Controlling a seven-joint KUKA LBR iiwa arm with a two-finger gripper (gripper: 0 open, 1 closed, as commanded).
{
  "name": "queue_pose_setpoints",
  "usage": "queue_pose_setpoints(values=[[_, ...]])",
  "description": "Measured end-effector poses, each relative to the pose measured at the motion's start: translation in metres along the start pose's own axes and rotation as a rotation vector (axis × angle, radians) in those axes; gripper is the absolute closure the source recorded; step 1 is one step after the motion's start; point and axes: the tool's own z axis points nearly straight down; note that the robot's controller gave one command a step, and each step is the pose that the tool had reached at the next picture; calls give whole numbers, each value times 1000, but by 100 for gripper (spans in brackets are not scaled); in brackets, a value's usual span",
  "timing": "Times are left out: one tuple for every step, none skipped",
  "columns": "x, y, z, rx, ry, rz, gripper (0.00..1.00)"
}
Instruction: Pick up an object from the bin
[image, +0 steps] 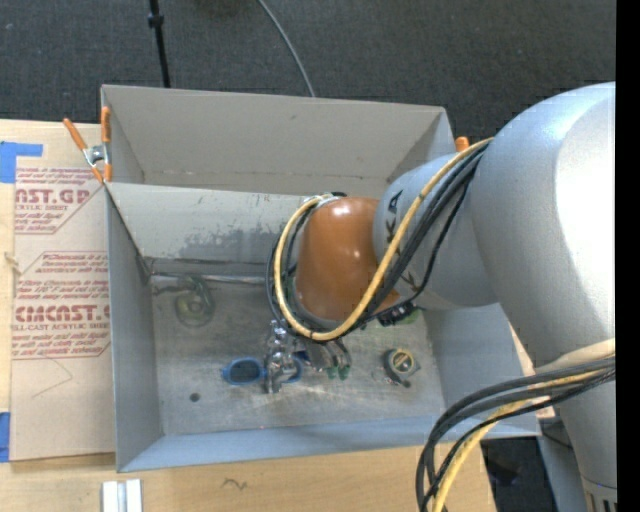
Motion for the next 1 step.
queue_pose_setpoints(values=[[23, -2, -81, 1, -13, -132, 100]])
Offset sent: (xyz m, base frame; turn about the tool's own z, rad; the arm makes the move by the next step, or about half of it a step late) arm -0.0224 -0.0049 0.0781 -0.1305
